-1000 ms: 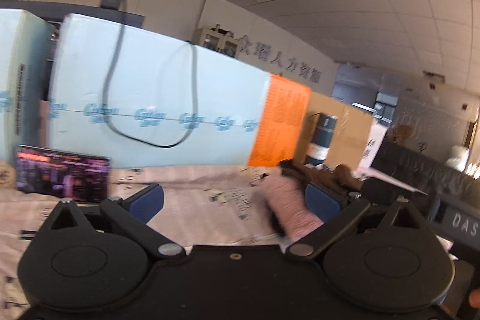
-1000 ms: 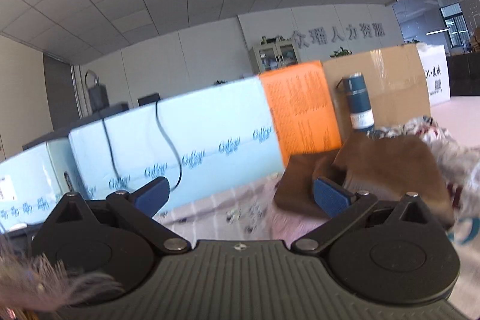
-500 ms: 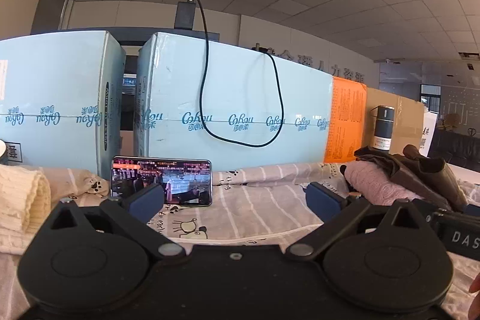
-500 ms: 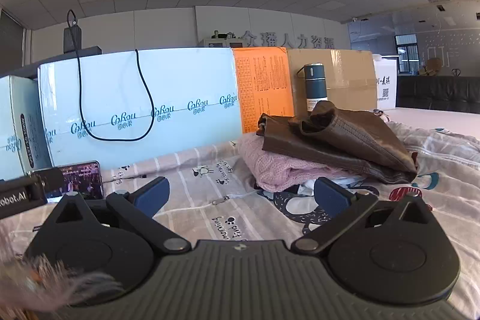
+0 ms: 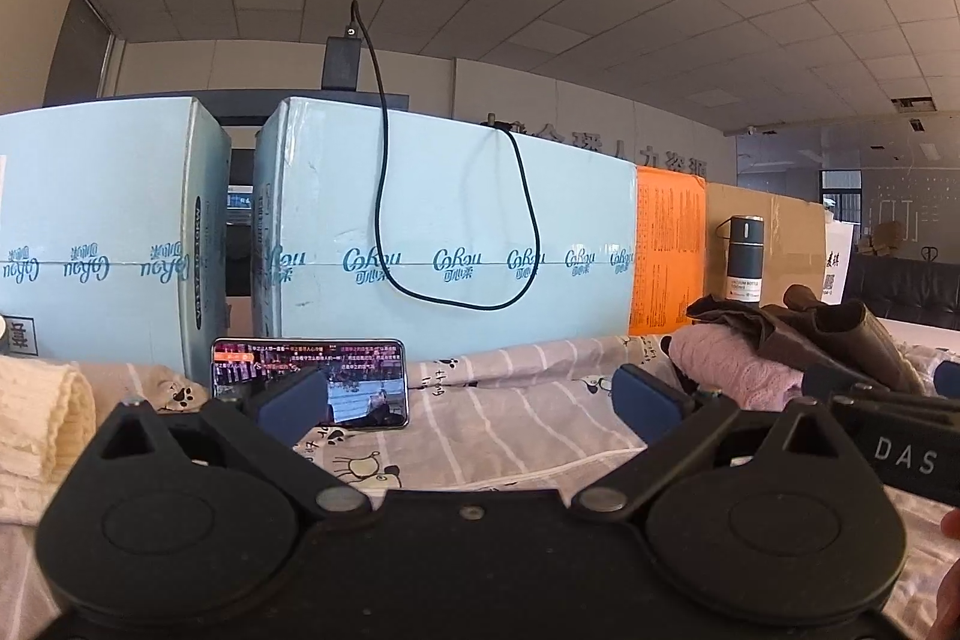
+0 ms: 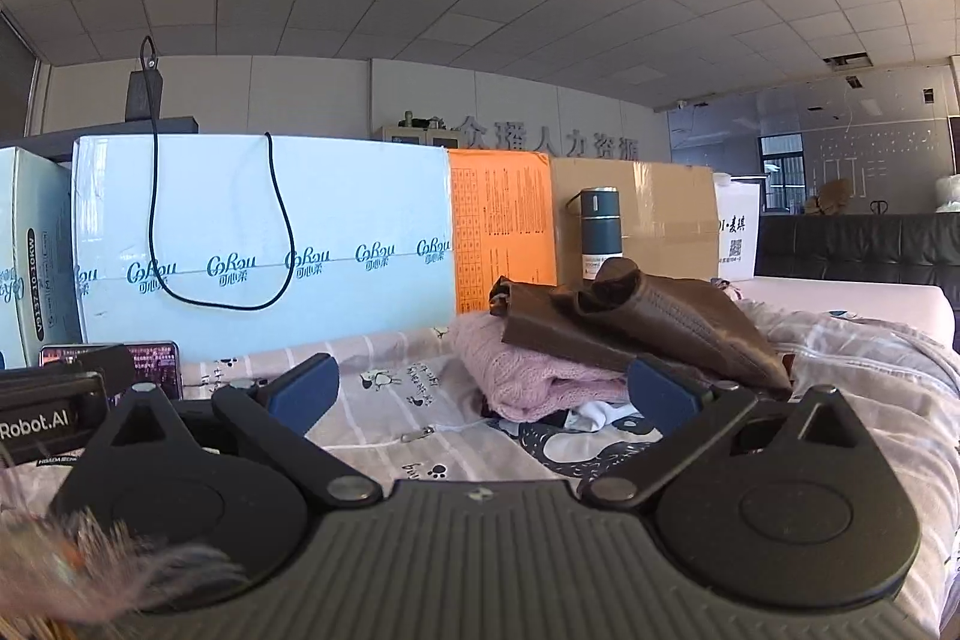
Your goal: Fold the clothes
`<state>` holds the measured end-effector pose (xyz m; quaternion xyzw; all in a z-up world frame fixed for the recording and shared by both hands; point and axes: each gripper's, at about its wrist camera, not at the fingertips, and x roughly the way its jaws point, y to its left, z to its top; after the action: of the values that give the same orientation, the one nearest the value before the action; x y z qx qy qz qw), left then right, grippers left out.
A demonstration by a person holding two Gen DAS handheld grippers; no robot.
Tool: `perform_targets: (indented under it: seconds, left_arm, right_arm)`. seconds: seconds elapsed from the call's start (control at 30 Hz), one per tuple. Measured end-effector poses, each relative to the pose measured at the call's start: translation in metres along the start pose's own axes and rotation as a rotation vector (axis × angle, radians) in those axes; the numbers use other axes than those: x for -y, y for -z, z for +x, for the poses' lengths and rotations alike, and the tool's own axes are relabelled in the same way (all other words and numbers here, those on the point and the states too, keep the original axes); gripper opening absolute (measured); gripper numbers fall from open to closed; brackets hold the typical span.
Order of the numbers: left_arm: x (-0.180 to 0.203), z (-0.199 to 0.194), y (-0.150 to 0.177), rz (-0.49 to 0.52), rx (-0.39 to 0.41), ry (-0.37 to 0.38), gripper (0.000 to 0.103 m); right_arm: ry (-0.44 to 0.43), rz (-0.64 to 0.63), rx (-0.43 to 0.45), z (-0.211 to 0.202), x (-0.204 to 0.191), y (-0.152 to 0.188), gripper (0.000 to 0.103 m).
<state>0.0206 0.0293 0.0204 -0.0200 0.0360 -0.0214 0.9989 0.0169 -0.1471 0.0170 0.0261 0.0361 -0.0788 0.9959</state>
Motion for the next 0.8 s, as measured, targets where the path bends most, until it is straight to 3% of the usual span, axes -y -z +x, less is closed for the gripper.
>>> perform_targets:
  seconds: [0.23,0.57,0.8]
  left_arm:
    - [0.0,0.0,0.001,0.002,-0.006,0.01,0.103]
    - [0.002,-0.001,0.002,-0.001,-0.005,0.067,0.103]
    - [0.003,-0.005,0.0,0.001,-0.003,0.101,0.103]
  right_arm:
    - [-0.012,0.058,0.019,0.0,0.008,-0.002,0.103]
    - [0.179,0.04,0.06,-0.007,0.009,-0.005,0.103]
    - [0.24,0.024,0.02,-0.012,0.012,-0.01,0.103]
